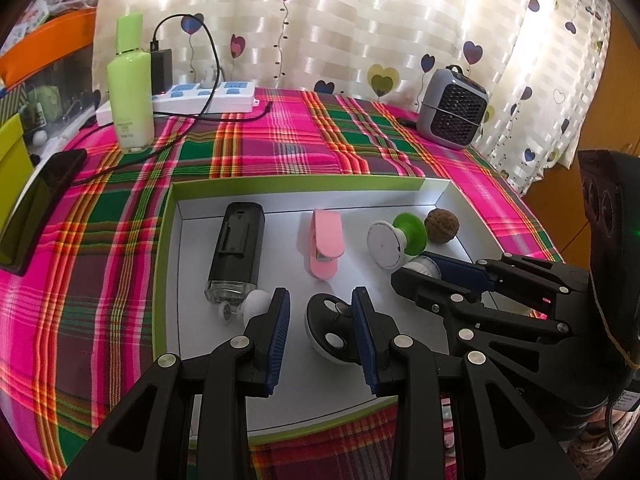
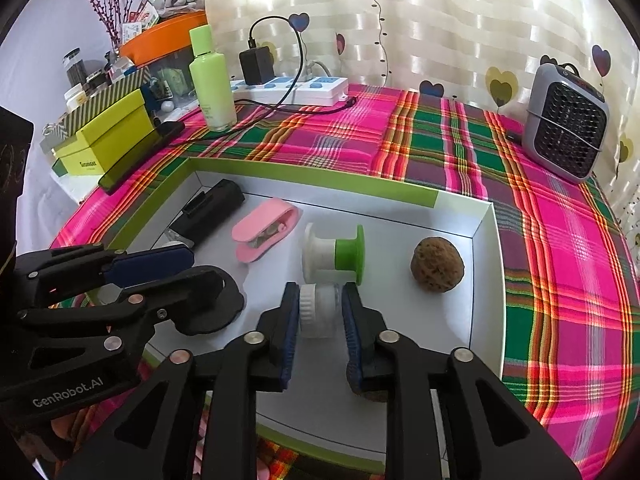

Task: Organize objects
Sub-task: 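Lower the white cylinder and panda ball into the box tray with both tools, then withdraw both open tools from the tray toward the pink clips on the cloth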

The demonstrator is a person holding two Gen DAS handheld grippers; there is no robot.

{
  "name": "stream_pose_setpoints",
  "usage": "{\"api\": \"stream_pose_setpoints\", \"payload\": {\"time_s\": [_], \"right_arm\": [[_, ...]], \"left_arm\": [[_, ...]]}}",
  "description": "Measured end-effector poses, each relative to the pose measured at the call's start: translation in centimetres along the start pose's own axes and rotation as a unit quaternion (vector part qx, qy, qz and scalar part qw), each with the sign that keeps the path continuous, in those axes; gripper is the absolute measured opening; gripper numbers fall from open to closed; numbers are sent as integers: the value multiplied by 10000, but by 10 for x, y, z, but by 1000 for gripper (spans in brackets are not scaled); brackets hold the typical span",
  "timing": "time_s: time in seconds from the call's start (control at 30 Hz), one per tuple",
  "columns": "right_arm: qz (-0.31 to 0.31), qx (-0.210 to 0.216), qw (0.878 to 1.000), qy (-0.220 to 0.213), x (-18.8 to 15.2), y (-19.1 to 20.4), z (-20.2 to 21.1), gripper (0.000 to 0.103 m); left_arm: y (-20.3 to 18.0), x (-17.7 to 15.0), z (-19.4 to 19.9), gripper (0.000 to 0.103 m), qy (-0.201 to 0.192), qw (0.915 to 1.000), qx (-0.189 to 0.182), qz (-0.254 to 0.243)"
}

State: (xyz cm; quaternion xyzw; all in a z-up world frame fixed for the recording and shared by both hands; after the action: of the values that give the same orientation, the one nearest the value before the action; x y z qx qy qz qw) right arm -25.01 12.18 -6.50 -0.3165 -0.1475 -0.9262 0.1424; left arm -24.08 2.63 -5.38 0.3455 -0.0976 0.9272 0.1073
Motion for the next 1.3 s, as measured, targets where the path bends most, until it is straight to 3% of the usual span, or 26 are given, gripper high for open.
{"api": "stream_pose_setpoints", "payload": {"time_s": [0.2,0.67,1.3], "right_arm": [[-46,-20,10000,-47,1,0,4,40],[-117,-81,9999,-97,-1,-3,11,41],[-310,-134,9993,-176,-1,-3,16,42]], "left_arm": [[2,0,6,38,-55,9999,126,8],[17,3,23,42,-323,9967,736,-78],[18,1,26,42,-332,9962,800,-67]]}}
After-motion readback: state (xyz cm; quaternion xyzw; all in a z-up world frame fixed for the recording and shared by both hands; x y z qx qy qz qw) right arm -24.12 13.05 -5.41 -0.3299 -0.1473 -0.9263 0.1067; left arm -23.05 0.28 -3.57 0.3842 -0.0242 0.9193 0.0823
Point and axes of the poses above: each gripper's, at about its wrist camera, not at the fingertips, and z roughly against the way its jaws point, y to its left, x to its top, the point moved 10 cm from there along -z, roughly the way its jaws point, and after that the axes turned 9 degrees about -z, right-handed, at the moved point
